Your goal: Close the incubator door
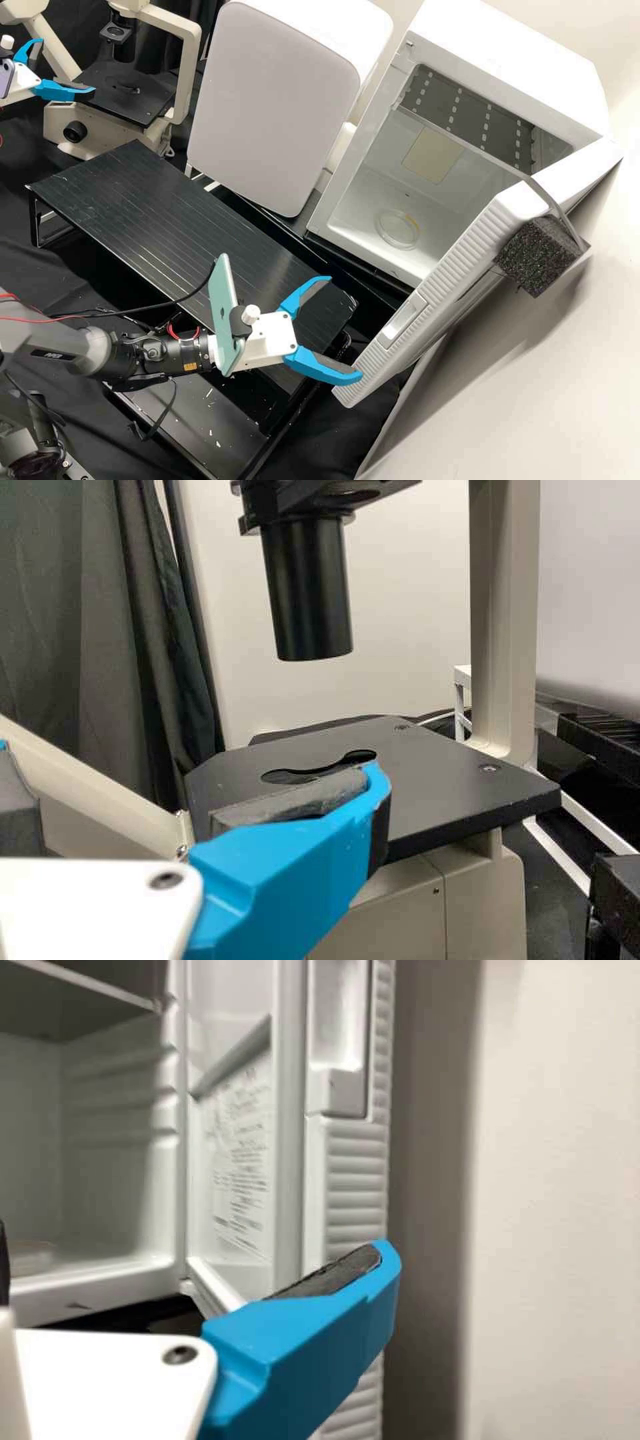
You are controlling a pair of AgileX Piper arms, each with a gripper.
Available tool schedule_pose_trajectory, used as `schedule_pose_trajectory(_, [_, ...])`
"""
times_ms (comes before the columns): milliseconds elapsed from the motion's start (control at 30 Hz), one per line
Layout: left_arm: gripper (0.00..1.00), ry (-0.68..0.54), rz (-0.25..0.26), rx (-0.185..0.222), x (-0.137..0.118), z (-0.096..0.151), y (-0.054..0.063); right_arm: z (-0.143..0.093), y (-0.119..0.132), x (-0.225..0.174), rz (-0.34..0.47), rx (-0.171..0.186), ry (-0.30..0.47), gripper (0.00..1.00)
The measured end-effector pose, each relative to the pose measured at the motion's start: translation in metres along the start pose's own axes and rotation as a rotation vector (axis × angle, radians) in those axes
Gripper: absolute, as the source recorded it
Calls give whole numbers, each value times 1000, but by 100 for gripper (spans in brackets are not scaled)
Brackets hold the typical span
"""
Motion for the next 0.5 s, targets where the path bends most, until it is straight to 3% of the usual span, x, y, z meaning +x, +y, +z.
schedule_pose_trajectory(400, [100, 0, 0, 0, 0, 0, 0, 25, -13, 34, 4, -57, -104, 100])
schedule_pose_trajectory(500, [100, 0, 0, 0, 0, 0, 0, 28, -12, 35, 9, -48, -119, 100])
